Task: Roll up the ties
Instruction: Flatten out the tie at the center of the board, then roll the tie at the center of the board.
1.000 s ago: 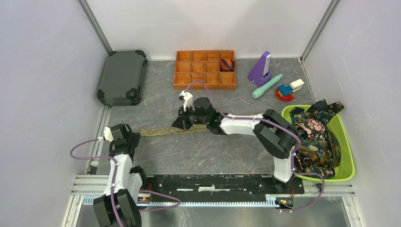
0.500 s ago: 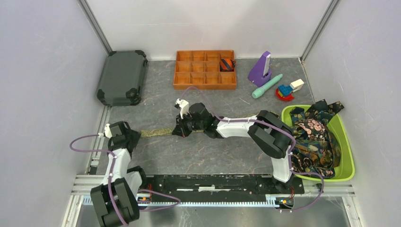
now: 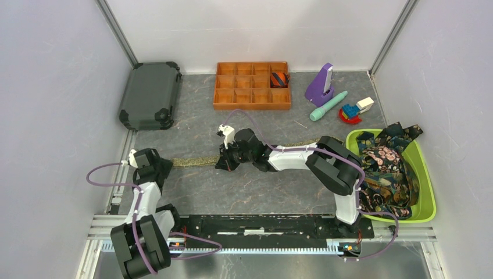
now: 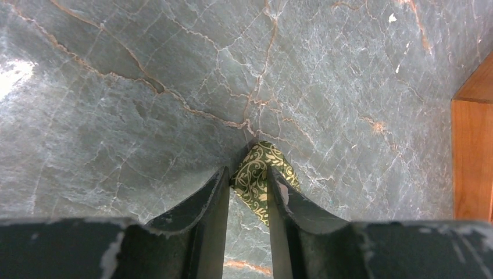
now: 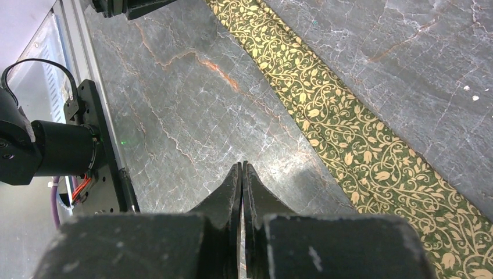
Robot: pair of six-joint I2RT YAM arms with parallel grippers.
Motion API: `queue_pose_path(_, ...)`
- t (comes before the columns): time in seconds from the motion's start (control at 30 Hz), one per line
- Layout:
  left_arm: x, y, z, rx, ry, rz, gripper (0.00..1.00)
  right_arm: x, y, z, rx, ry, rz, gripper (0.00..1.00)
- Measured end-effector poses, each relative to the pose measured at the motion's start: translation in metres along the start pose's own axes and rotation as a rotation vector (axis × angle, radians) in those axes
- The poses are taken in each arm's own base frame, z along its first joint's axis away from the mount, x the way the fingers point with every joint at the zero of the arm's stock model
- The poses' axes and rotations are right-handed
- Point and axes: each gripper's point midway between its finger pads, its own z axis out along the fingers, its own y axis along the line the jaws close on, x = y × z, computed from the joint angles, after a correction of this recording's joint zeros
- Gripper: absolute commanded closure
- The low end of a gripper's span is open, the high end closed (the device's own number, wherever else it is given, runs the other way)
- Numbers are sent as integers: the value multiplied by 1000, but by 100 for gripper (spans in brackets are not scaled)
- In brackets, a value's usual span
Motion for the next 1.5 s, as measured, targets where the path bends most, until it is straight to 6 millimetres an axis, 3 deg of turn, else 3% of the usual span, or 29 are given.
queue_pose_path(0.27,2,3,6,-6,6,-1,68,-5,2,1,-5,-6,-2,97)
queue_pose_path(0.47,2,3,11,-6,6,-1,85,-25,9,5,-21,-41,-14,97)
queue_pose_path(0.7,2,2,10,0,1,0,90,-37,11,22,-38,-53,-6,98)
queue_pose_path(0.9,-6,-6,0,37,-35,1,91,-45,20,49,-75,-55,4,100)
queue_pose_path(1.17,-6,-6,-9,45,-42,1,91,-37,32,93,-134,-26,22,100)
queue_pose_path(1.5,0,-1,-16,28,-25,1,91,-39,29,137,-160,-29,35,100)
